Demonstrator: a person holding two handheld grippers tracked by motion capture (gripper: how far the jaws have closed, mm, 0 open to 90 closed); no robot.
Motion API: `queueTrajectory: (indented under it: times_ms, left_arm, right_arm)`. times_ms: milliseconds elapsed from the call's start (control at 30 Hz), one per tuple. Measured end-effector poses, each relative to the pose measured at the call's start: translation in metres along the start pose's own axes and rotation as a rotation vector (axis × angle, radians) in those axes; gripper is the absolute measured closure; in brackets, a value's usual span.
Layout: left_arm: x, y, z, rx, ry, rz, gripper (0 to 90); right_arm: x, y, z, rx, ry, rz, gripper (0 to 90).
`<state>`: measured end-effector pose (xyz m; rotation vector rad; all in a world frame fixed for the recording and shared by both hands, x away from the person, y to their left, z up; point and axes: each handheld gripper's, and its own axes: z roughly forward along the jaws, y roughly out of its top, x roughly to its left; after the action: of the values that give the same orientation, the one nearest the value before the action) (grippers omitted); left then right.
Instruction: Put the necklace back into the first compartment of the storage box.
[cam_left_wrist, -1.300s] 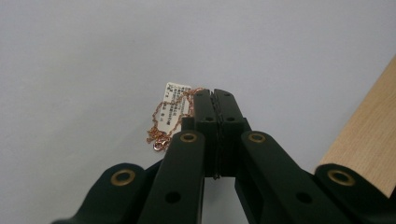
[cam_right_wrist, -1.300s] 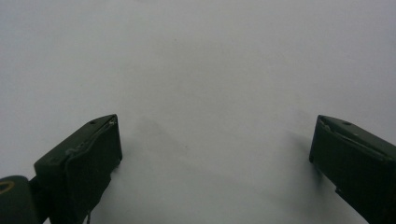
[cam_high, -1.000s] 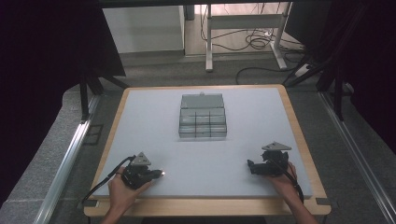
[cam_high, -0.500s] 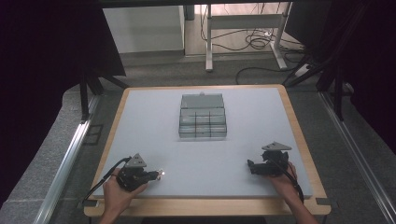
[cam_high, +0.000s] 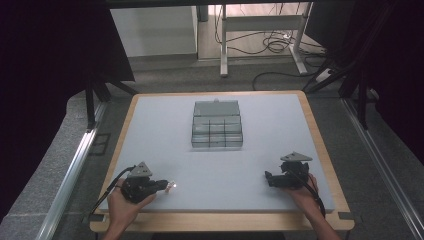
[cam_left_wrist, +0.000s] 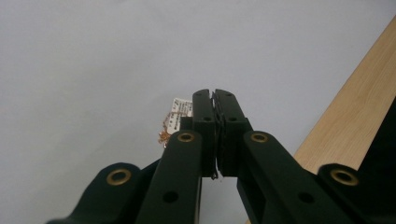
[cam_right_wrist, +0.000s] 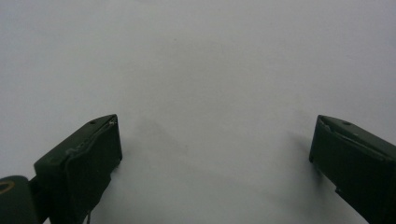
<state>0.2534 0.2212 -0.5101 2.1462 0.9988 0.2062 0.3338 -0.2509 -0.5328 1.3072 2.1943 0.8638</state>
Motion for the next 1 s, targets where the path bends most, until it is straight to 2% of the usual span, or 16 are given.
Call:
queueTrajectory:
  times_ms: [67, 133, 200, 267, 433, 600, 667, 767, 833, 1000]
  left_arm:
    - [0.0, 0.0, 0.001, 0.006, 0.017, 0.004, 85.3]
    - [0.001, -0.001, -0.001, -0.007, 0.04, -0.002, 79.3]
    - [0.002, -0.001, -0.002, -0.013, 0.045, 0.0, 78.2]
    - [0.004, -0.002, -0.003, -0.023, 0.031, -0.022, 73.7]
    - [0.007, -0.007, 0.003, 0.026, 0.009, -0.031, 70.7]
    - [0.002, -0.007, 0.017, 0.098, 0.012, -0.001, 66.9]
    - [0.0, -0.007, 0.022, 0.127, 0.023, 0.01, 66.4]
    - [-0.002, -0.006, 0.024, 0.134, 0.046, 0.022, 67.7]
    - [-0.004, -0.004, 0.024, 0.144, 0.073, 0.038, 73.6]
    - [-0.004, -0.003, 0.025, 0.149, 0.081, 0.043, 80.0]
  right_arm:
    - [0.0, 0.0, 0.0, 0.0, 0.0, 0.0, 2.1]
    - [0.0, 0.0, 0.0, 0.0, 0.001, 0.0, 2.1]
    - [0.0, 0.0, 0.0, 0.0, 0.001, 0.0, 2.2]
    - [0.0, 0.0, 0.0, 0.0, 0.001, 0.0, 2.2]
    - [0.0, 0.0, 0.0, 0.0, 0.001, -0.001, 2.1]
    - [0.0, 0.0, 0.0, 0.002, 0.002, -0.001, 2.1]
    - [0.0, 0.0, 0.0, 0.002, 0.002, -0.001, 2.1]
    - [0.0, 0.0, 0.0, 0.002, 0.002, -0.001, 2.1]
    - [0.0, 0.0, 0.0, 0.002, 0.002, -0.002, 2.1]
    - [0.0, 0.0, 0.0, 0.001, 0.001, -0.002, 2.1]
